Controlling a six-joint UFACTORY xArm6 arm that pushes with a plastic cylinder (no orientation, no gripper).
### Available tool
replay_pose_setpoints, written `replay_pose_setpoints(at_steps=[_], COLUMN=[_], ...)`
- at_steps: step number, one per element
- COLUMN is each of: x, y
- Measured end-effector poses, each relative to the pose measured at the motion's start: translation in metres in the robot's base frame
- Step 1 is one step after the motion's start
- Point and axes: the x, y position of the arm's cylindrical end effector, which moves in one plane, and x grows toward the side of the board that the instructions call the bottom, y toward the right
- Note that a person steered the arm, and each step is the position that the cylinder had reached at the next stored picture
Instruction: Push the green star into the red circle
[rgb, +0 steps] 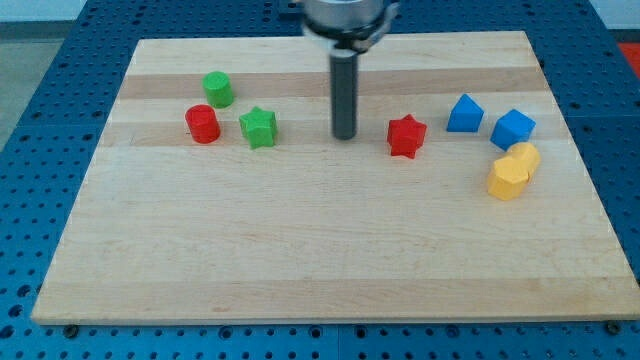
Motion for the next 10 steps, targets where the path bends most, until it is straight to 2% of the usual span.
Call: replay_pose_setpoints(at_steps=[1, 2, 3, 4, 8, 10], x=[0.019, 0.041, 0.043, 0.058, 0.067, -0.001], y=[0.049, 0.057, -0.008, -0.039, -0.033, -0.048])
